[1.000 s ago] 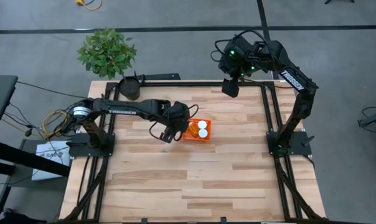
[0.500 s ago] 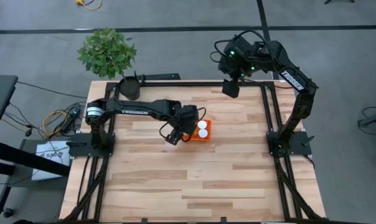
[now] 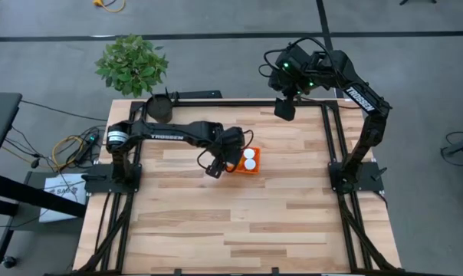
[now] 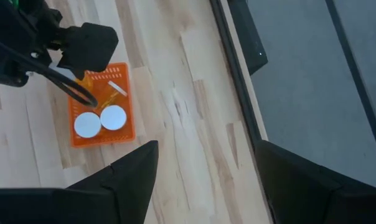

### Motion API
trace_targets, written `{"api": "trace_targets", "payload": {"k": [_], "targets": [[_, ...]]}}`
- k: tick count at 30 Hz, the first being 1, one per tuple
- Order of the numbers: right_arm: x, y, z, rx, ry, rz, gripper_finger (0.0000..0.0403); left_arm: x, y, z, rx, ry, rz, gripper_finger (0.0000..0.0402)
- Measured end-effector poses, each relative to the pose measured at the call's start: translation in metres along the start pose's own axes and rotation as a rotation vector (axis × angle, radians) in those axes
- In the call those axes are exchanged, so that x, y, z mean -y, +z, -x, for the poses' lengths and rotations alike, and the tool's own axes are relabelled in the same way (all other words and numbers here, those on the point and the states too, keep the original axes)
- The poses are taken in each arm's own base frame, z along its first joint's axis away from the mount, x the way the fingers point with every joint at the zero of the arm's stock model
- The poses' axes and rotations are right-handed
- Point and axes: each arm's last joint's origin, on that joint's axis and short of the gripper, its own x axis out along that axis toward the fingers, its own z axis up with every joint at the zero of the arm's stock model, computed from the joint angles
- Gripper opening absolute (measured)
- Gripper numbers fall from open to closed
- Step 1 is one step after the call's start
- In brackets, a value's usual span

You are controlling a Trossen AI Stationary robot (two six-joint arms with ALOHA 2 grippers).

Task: Pick and place pill bottles into a basket
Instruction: Put the orange pill bottle into the orange basket, then return to Home Position

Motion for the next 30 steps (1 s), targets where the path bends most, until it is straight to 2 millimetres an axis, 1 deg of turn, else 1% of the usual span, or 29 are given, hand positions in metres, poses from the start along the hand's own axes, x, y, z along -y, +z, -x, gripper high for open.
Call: {"api": "trace_targets", "payload": {"k": [1, 6, 10, 15, 26, 30], "targets": [[0.000, 0.000, 0.000, 0.000, 0.000, 0.003, 0.0265, -0.001, 0.000, 0.000, 0.004, -0.005, 0.004, 0.0209], [0.000, 0.000, 0.000, 0.000, 0.000, 0.010, 0.0265, -0.003, -0.002, -0.016, -0.025, -0.027, 0.020, 0.0209], [0.000, 0.000, 0.000, 0.000, 0.000, 0.020, 0.0265, -0.004, -0.001, -0.023, -0.022, -0.043, 0.031, 0.0209], [0.000, 0.000, 0.000, 0.000, 0.000, 0.021, 0.0265, -0.005, -0.001, -0.022, -0.024, -0.043, 0.058, 0.0220], [0.000, 0.000, 0.000, 0.000, 0.000, 0.021, 0.0265, -0.009, -0.004, -0.022, -0.041, -0.025, 0.075, 0.0266], [0.000, 0.000, 0.000, 0.000, 0.000, 0.021, 0.0265, -0.009, -0.005, -0.022, -0.052, -0.023, 0.076, 0.0271]]}}
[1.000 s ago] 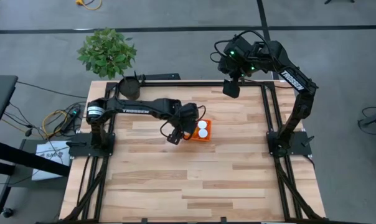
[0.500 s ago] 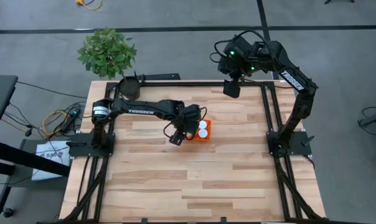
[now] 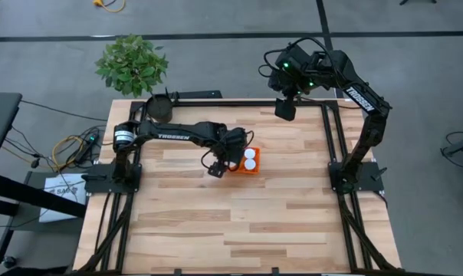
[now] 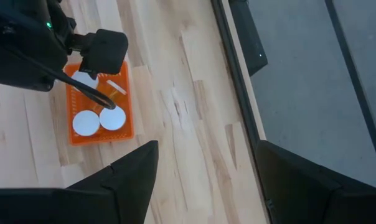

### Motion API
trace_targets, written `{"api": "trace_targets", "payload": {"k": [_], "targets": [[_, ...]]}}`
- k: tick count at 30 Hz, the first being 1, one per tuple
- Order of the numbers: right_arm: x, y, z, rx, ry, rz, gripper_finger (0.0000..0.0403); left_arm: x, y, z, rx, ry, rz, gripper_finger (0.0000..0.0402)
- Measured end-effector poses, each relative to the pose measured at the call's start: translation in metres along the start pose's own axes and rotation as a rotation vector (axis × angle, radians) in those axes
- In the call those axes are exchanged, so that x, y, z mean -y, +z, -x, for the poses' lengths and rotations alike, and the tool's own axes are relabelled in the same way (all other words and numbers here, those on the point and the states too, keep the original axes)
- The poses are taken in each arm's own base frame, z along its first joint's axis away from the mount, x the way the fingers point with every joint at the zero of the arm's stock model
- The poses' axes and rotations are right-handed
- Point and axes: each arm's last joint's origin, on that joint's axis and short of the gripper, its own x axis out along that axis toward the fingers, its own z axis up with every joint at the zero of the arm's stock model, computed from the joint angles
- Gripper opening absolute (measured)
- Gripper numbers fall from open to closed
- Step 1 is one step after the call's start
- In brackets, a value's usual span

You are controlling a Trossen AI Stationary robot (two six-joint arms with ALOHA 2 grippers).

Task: Pick and place pill bottles into a basket
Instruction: Return to Home Position

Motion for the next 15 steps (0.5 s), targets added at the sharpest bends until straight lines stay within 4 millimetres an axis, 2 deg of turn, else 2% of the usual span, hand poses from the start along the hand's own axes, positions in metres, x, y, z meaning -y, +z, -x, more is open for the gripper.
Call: {"api": "trace_targets", "payload": {"k": [4, 9, 11, 15], "targets": [[0.000, 0.000, 0.000, 0.000, 0.000, 0.000, 0.0265, 0.001, -0.002, 0.008, -0.062, -0.009, 0.014, 0.0272], [0.004, -0.001, 0.000, -0.012, -0.039, -0.076, 0.0265, -0.005, -0.008, 0.031, -0.198, 0.014, 0.112, 0.0272], [0.006, -0.002, 0.000, -0.015, -0.059, -0.174, 0.0265, -0.010, -0.013, 0.046, -0.215, 0.003, 0.177, 0.0272], [0.004, -0.003, 0.006, 0.024, -0.017, -0.197, 0.0265, -0.015, -0.021, 0.088, -0.100, 0.002, 0.289, 0.0272]]}}
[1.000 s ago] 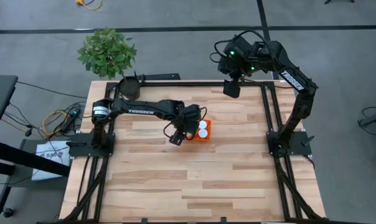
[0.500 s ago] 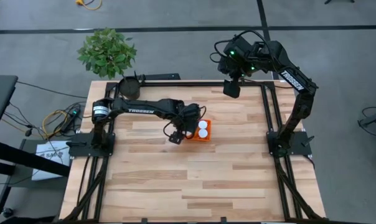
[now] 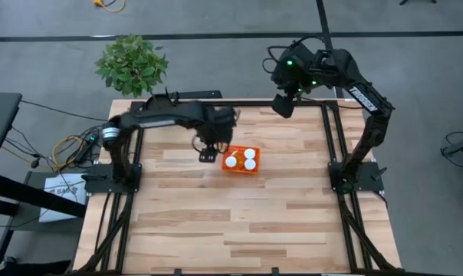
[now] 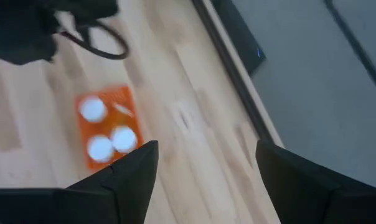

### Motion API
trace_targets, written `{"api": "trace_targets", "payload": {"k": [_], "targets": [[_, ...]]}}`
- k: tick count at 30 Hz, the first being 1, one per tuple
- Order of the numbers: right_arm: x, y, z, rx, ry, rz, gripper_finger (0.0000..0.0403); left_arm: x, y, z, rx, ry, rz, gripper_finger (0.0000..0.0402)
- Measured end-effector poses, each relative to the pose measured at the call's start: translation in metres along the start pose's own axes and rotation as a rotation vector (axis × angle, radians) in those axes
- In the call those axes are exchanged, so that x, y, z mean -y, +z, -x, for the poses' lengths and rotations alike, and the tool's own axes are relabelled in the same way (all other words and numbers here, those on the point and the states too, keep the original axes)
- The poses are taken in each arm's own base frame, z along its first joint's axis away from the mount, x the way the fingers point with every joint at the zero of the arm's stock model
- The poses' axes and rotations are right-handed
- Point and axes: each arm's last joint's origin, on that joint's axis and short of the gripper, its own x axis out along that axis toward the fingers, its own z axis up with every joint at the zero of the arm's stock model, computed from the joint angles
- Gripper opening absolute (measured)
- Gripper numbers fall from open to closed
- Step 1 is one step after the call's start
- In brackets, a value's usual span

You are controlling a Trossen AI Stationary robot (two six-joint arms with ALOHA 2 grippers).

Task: Pick and place pill bottles into a basket
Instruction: Return to Home Position

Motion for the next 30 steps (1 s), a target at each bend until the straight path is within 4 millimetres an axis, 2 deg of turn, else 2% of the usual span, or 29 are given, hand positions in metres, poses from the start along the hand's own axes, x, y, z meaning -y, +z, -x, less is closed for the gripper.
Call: {"api": "trace_targets", "payload": {"k": [6, 10, 13, 15, 18, 22, 25, 30], "targets": [[-0.009, 0.002, 0.035, 0.255, 0.142, 0.011, 0.0265, 0.007, -0.023, 0.082, 0.310, 0.087, 0.079, 0.0272], [-0.013, 0.000, 0.067, 0.450, 0.210, 0.022, 0.0265, 0.023, -0.043, 0.135, 0.567, 0.124, 0.080, 0.0272], [-0.017, -0.004, 0.088, 0.562, 0.222, 0.031, 0.0265, 0.036, -0.065, 0.161, 0.742, 0.138, 0.083, 0.0272], [-0.021, -0.008, 0.099, 0.608, 0.231, 0.036, 0.0265, 0.043, -0.081, 0.172, 0.855, 0.146, 0.094, 0.0272], [-0.026, -0.012, 0.109, 0.646, 0.251, 0.039, 0.0265, 0.054, -0.108, 0.176, 0.995, 0.144, 0.122, 0.0272], [-0.033, -0.013, 0.113, 0.687, 0.286, 0.031, 0.0265, 0.065, -0.146, 0.162, 1.095, 0.125, 0.172, 0.0272], [-0.040, -0.013, 0.106, 0.742, 0.314, 0.020, 0.0265, 0.072, -0.172, 0.145, 1.163, 0.110, 0.209, 0.0272], [-0.051, -0.026, 0.075, 0.784, 0.371, -0.028, 0.0265, 0.082, -0.212, 0.113, 1.254, 0.083, 0.262, 0.0272]]}}
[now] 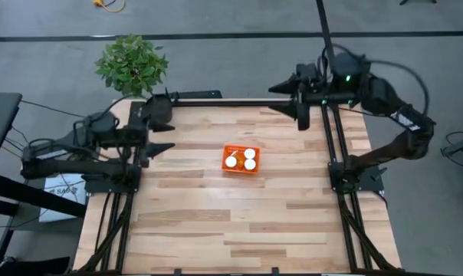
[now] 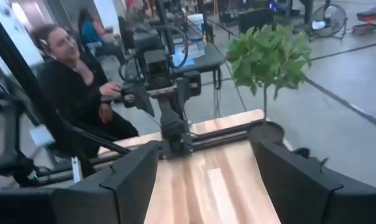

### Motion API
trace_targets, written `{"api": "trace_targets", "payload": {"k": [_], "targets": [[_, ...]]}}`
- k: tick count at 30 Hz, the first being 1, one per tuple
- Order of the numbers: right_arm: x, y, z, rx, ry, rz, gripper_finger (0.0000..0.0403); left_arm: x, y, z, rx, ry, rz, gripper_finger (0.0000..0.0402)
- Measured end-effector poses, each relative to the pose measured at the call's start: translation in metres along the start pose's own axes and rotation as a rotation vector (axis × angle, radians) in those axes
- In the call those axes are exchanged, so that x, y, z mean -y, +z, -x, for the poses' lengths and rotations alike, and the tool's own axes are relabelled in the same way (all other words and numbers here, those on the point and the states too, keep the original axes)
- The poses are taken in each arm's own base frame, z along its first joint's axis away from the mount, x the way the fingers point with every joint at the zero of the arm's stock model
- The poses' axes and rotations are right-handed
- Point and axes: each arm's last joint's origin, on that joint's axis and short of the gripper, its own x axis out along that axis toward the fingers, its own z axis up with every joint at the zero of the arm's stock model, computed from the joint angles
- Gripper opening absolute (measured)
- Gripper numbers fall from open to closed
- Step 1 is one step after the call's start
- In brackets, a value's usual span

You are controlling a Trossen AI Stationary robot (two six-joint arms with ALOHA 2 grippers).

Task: Pick and place pill bottles into a basket
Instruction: Return to Home Position

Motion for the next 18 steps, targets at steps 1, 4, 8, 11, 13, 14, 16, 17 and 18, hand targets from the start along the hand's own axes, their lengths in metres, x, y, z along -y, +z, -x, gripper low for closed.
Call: {"api": "trace_targets", "payload": {"k": [1, 4, 8, 11, 13, 14, 16, 17, 18], "targets": [[0.000, -0.008, -0.002, 0.013, 0.005, -0.016, 0.0265, -0.001, -0.009, 0.004, 0.016, -0.002, 0.012, 0.0272], [0.001, -0.036, -0.002, 0.047, 0.014, -0.071, 0.0265, -0.002, -0.033, 0.016, 0.086, -0.011, 0.050, 0.0272], [0.002, -0.074, 0.008, 0.120, -0.006, -0.122, 0.0265, -0.004, -0.060, 0.028, 0.160, -0.023, 0.089, 0.0272], [0.001, -0.102, 0.022, 0.159, -0.030, -0.145, 0.0265, -0.005, -0.076, 0.033, 0.177, -0.026, 0.111, 0.0272], [0.001, -0.119, 0.031, 0.179, -0.054, -0.154, 0.0265, -0.006, -0.083, 0.038, 0.199, -0.022, 0.121, 0.0272], [0.001, -0.127, 0.035, 0.187, -0.063, -0.160, 0.0265, -0.006, -0.087, 0.039, 0.207, -0.019, 0.127, 0.0272], [0.000, -0.142, 0.042, 0.200, -0.064, -0.164, 0.0265, -0.007, -0.094, 0.042, 0.219, -0.018, 0.140, 0.0272], [-0.001, -0.148, 0.045, 0.210, -0.056, -0.166, 0.0265, -0.007, -0.098, 0.042, 0.223, -0.019, 0.146, 0.0272], [-0.002, -0.153, 0.047, 0.226, -0.044, -0.165, 0.0265, -0.008, -0.101, 0.043, 0.229, -0.021, 0.153, 0.0272]]}}
